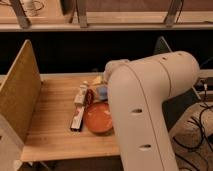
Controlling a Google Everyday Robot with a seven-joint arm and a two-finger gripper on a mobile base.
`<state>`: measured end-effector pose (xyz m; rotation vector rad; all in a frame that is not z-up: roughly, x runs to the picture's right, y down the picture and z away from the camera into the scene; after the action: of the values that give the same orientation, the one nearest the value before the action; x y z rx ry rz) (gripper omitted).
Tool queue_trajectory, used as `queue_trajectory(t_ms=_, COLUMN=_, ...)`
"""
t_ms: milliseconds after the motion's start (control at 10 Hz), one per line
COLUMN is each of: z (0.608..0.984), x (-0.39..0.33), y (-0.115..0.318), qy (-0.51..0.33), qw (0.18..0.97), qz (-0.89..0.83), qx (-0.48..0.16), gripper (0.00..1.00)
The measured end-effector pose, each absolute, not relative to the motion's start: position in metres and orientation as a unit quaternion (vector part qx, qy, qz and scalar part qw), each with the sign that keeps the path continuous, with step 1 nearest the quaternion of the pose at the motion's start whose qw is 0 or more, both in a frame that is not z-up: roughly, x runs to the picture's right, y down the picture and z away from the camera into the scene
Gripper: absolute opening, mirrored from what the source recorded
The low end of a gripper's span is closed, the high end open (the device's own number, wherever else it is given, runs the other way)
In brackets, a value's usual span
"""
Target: Place the white sponge in the ceramic cup
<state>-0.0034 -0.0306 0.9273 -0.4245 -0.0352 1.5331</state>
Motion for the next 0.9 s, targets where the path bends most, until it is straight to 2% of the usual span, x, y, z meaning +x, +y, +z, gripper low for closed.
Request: queue_trajectory(t_ms=900, z=0.9279, x=-0.003, y=-0.0326, qy=-0.014, qw=0.711, qz=0.678, qx=-0.189, gripper=0.8)
